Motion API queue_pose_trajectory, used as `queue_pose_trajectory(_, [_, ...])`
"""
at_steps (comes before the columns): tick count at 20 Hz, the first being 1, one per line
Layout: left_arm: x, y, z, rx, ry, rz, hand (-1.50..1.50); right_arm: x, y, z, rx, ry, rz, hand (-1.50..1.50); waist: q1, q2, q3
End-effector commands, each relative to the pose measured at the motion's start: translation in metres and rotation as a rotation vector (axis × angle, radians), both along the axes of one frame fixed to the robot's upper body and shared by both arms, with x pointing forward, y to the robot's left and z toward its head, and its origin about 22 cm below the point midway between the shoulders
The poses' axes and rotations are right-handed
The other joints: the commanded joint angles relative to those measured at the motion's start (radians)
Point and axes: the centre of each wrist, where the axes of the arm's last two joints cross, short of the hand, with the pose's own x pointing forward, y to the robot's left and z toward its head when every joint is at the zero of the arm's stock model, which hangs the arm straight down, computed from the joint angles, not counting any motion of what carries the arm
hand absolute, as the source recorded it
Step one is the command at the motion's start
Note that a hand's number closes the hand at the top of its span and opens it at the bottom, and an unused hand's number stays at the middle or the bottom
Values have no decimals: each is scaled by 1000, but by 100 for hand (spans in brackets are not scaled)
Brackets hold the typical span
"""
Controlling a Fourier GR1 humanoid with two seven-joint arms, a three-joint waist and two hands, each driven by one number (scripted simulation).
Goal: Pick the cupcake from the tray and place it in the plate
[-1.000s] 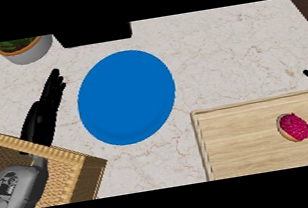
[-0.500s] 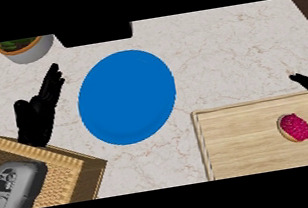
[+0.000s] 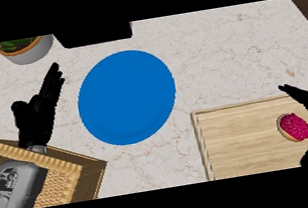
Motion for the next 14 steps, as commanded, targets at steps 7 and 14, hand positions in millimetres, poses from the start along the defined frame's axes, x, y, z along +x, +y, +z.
queue_pose_trajectory(7, [-13, 7, -5, 27, 12, 35, 0, 5, -30, -32, -8, 39, -10, -150, -1, 4, -12])
queue_pose_trajectory(14, [3, 16, -10, 7, -1, 9, 0, 14, -16, -40, -56, -78, 16, 150, -4, 6, -12])
